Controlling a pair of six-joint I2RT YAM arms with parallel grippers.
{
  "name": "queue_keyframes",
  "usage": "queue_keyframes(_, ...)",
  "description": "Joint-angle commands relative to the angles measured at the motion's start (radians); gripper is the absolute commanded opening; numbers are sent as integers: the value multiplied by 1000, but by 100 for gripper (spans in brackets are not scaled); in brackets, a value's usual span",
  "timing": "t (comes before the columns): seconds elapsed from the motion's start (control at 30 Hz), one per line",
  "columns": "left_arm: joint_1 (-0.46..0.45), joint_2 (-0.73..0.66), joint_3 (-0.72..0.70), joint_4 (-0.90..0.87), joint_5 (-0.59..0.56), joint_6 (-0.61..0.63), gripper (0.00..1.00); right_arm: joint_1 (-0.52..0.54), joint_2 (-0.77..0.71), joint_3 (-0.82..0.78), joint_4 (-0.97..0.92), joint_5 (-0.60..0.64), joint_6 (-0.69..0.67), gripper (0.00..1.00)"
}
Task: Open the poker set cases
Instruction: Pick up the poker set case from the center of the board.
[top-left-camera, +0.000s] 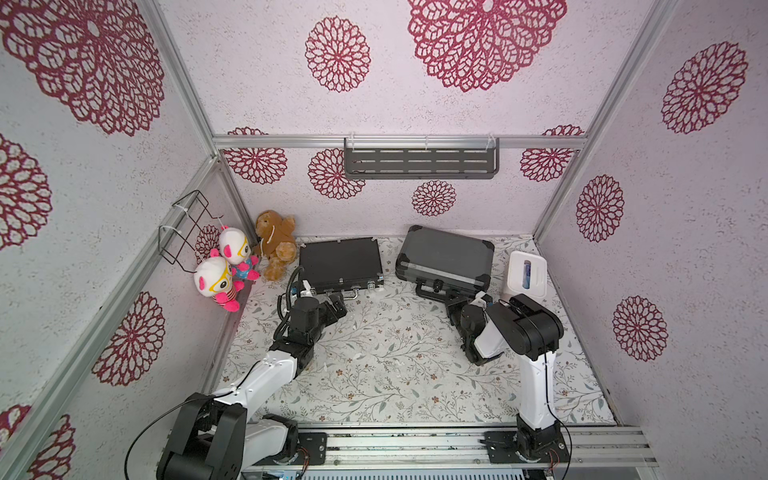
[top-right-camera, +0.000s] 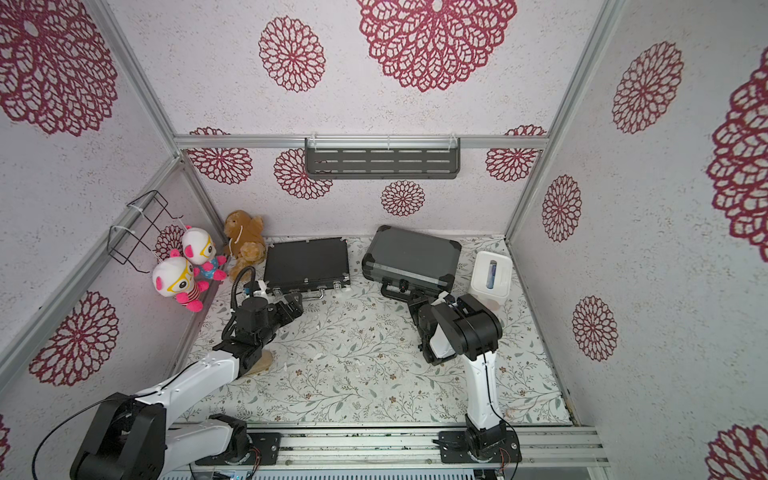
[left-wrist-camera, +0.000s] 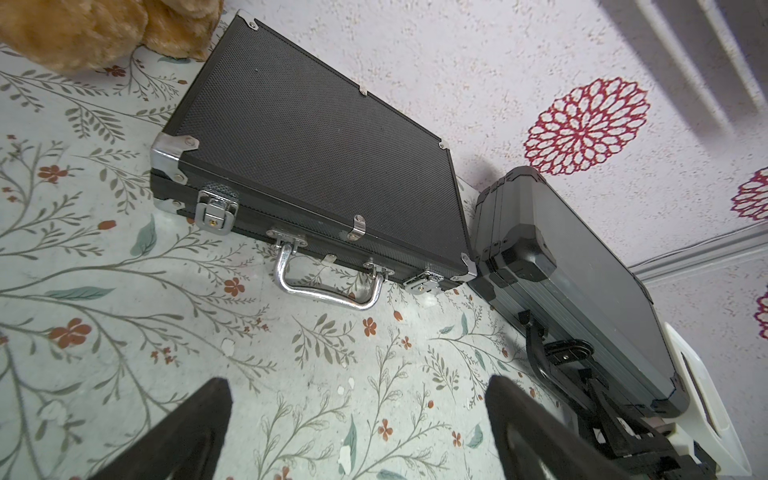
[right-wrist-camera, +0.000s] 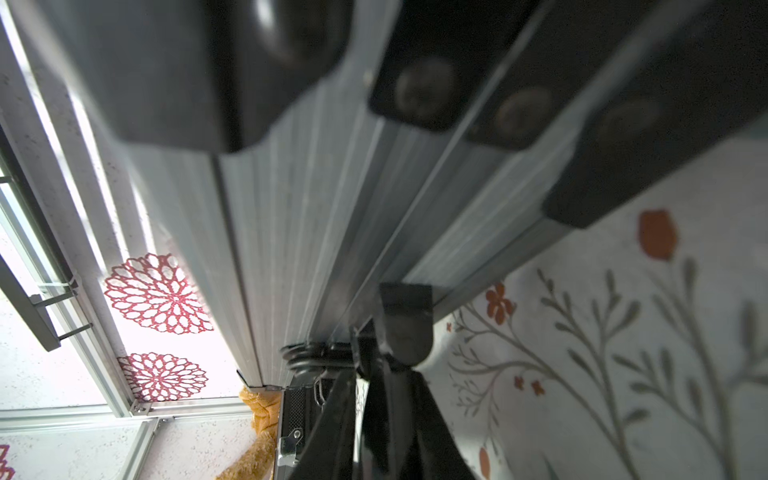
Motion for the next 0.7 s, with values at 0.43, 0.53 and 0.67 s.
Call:
queue_keyframes(0.43, -56, -68, -120, 273, -43, 133, 89, 9, -200, -23, -301, -48, -87, 0)
queue_keyframes(0.53, -96, -21, -97, 290, -42, 181, 87, -3, -238, -47, -341, -60, -106, 0)
queue_keyframes(0.67, -138, 73, -55, 311, 7, 262, 88, -38, -297, -58, -429, -107, -133, 0)
